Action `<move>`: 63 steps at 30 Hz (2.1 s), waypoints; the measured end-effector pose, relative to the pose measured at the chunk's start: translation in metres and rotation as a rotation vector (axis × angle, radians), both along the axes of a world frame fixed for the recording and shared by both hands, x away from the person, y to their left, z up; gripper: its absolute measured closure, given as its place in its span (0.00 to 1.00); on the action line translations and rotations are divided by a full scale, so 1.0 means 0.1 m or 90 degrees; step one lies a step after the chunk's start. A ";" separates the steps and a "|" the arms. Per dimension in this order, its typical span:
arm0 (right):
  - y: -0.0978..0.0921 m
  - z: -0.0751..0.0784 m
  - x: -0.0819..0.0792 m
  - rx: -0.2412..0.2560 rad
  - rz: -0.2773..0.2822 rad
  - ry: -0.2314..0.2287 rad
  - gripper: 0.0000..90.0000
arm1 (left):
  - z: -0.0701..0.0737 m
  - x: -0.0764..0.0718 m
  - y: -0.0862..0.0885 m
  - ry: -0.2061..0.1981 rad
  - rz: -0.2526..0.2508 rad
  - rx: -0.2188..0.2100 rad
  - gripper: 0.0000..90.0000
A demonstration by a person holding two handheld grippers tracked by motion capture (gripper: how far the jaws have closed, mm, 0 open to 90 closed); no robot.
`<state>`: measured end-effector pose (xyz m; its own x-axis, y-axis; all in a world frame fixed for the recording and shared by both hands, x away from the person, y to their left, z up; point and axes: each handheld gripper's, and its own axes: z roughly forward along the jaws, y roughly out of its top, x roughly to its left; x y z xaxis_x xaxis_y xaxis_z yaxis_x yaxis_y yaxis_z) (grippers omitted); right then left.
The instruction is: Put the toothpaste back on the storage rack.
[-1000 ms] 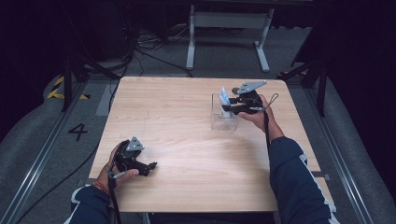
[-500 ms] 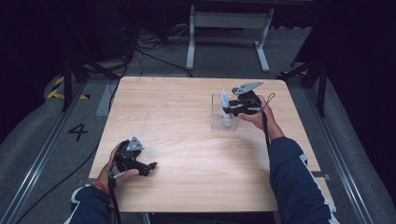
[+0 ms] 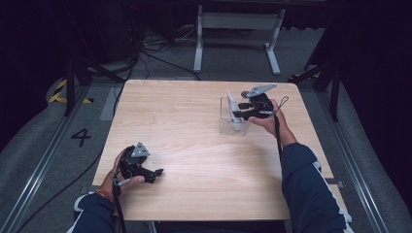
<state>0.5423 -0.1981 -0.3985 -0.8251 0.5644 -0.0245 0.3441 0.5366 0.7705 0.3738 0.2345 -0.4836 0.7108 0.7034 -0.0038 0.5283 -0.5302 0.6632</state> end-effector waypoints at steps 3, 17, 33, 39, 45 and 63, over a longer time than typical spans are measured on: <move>0.00 0.00 -0.02 -0.009 0.000 -0.006 0.58 | 0.00 0.00 0.00 0.000 0.000 0.000 0.00; -0.04 0.10 -0.16 -0.006 0.001 -0.021 0.52 | 0.00 0.00 0.00 0.000 0.000 0.000 0.01; -0.10 0.23 -0.41 -0.026 0.002 -0.047 0.46 | 0.00 0.00 0.00 0.000 0.000 0.000 0.01; -0.11 0.24 -0.51 -0.055 0.002 -0.050 0.43 | 0.00 0.00 0.00 -0.001 0.002 0.000 0.01; -0.16 0.25 -0.62 -0.061 -0.002 -0.057 0.42 | 0.00 -0.01 0.00 -0.001 0.004 0.001 0.01; -0.41 0.15 -0.96 -0.115 0.003 -0.064 0.39 | 0.00 -0.01 0.00 -0.001 0.005 0.000 0.01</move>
<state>0.4460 -0.2390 -0.3835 -0.8160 0.5397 -0.2070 0.2679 0.6705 0.6918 0.3730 0.2345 -0.4835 0.7047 0.7095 -0.0030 0.5322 -0.5258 0.6636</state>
